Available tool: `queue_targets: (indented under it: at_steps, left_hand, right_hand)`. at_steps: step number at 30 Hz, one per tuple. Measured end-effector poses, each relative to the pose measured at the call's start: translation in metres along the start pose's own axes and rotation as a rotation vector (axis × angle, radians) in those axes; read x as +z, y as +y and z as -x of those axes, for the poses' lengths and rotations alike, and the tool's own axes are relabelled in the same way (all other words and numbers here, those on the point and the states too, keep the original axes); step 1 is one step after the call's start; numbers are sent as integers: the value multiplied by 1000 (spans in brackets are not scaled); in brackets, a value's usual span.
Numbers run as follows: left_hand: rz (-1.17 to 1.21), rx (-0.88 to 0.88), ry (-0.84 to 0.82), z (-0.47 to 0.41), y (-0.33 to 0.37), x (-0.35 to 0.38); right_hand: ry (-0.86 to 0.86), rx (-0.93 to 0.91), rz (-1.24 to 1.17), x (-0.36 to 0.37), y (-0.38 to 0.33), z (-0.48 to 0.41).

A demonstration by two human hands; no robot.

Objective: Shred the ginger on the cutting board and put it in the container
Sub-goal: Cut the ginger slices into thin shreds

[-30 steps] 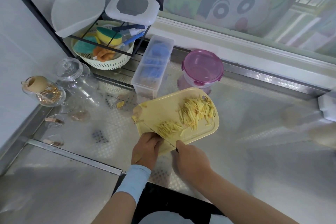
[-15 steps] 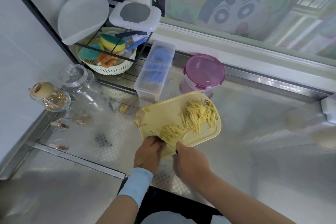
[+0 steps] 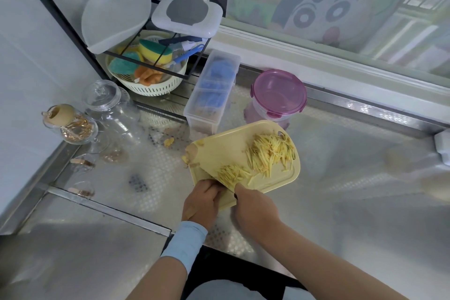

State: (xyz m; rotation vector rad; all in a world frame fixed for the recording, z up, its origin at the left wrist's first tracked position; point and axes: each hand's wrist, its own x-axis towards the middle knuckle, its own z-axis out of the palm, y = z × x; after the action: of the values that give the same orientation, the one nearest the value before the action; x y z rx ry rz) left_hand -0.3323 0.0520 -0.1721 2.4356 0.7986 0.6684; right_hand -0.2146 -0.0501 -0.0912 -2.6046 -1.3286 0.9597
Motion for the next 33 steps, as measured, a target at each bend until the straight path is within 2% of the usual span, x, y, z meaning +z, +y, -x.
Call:
queue_targets:
  at_steps: [7, 14, 21, 33]
  left_hand:
    - [-22, 38, 30, -1, 1, 0]
    - [23, -21, 2, 1, -1, 1]
    - [-24, -4, 18, 2, -1, 1]
    - [14, -33, 5, 2, 1, 0]
  right_hand:
    - [27, 35, -6, 10, 15, 20]
    - [2, 22, 3, 9, 3, 4]
    - [48, 25, 18, 11, 12, 14]
    - [16, 27, 2, 10, 3, 1]
